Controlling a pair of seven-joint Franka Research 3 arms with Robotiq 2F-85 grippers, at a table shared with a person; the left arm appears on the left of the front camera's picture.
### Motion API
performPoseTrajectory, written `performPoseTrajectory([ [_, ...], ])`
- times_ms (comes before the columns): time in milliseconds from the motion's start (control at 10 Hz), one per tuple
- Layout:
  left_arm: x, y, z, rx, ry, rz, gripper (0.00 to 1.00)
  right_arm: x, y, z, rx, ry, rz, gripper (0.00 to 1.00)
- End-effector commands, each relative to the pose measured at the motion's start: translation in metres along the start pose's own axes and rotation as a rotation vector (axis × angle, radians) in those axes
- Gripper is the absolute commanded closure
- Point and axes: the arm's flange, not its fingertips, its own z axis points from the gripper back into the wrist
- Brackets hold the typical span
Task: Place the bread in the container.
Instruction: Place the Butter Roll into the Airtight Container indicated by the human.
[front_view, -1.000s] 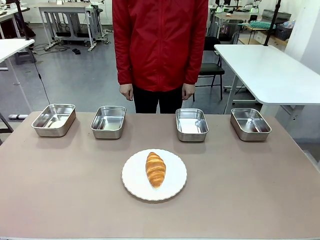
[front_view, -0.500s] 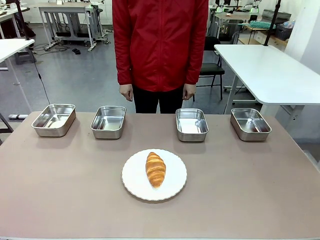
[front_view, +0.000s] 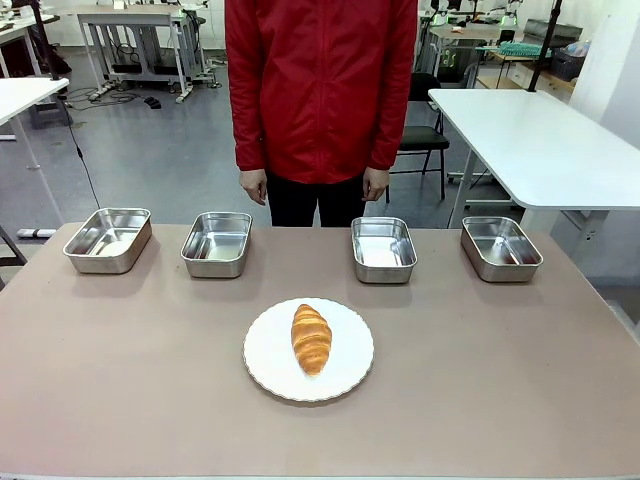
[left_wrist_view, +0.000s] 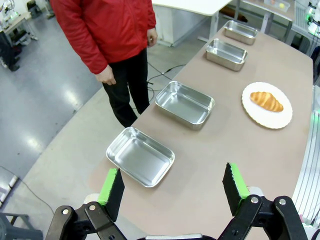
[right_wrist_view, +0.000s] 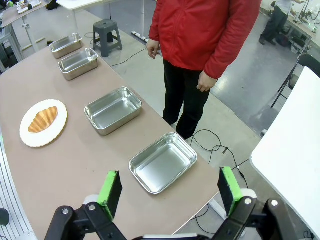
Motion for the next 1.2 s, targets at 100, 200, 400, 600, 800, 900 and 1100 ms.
performPoseTrajectory([
  [100,0.0006,-0.0015,0.003,-0.008,-0.007,-0.003,0.0,0.0011,0.0001,0.0004,0.0,-0.001,0.002,0.0],
  [200,0.0006,-0.0015,0.003,-0.008,-0.007,-0.003,0.0,0.0011,0.0001,0.0004,0.0,-0.001,0.002,0.0],
  [400,0.0006,-0.0015,0.003,-0.008,-0.007,-0.003,0.0,0.0011,0.0001,0.0004,0.0,-0.001,0.002,0.0],
  [600,0.0006,-0.0015,0.003,-0.008,-0.007,-0.003,0.0,0.0011,0.0001,0.0004,0.0,-0.001,0.002,0.0],
  [800,0.0006,-0.0015,0.003,-0.008,-0.007,-0.003,0.0,0.0011,0.0001,0.0004,0.0,-0.001,0.002,0.0],
  [900,0.0006,-0.0015,0.003,-0.008,-0.007,-0.003,0.0,0.0011,0.0001,0.0004,0.0,-0.001,0.002,0.0],
  [1100,0.0006,-0.0015,0.003,-0.008,-0.007,-0.003,0.0,0.0011,0.0001,0.0004,0.0,-0.001,0.002,0.0],
])
